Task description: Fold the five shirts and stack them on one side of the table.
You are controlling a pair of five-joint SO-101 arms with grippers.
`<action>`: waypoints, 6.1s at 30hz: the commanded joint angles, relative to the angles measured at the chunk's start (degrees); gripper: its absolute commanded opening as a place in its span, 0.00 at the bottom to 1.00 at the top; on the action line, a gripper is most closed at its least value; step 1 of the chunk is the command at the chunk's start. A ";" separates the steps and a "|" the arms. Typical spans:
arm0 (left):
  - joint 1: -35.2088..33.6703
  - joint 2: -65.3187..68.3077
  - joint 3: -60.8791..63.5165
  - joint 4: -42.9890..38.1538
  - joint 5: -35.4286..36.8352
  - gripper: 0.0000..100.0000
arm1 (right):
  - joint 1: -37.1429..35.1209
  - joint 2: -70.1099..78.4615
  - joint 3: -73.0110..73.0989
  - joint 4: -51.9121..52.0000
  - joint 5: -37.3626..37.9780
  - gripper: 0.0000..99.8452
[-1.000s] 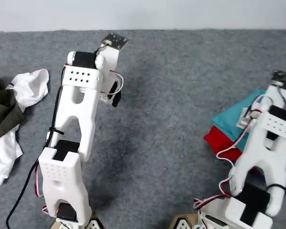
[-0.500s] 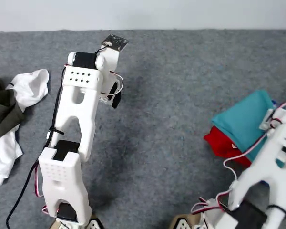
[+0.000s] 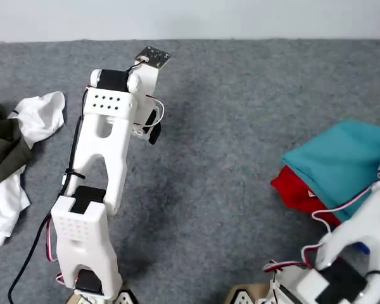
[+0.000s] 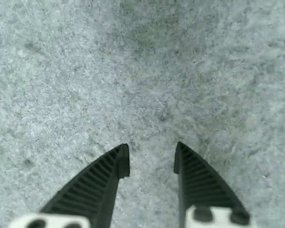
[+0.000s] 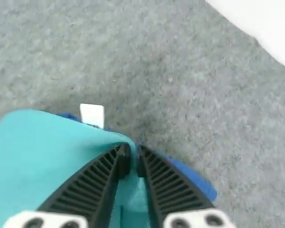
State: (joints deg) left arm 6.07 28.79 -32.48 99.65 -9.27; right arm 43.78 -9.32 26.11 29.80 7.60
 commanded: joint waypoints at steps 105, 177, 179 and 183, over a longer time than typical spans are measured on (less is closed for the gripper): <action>24.53 -15.91 -44.53 0.70 -7.91 0.01 | -20.53 -27.30 5.80 50.95 11.43 0.15; -20.57 -17.76 -63.52 0.70 -6.86 0.01 | -20.70 -27.30 5.89 50.95 11.34 0.15; -23.30 -19.34 -63.34 0.79 -4.92 0.01 | -20.79 -27.30 5.89 51.03 11.34 0.15; -26.29 -20.04 -63.34 0.88 -1.93 0.01 | -23.96 -26.95 6.59 51.03 11.43 0.15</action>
State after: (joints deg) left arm -18.20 10.95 -92.70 99.47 -13.23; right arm 22.51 -34.29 32.35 80.44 19.47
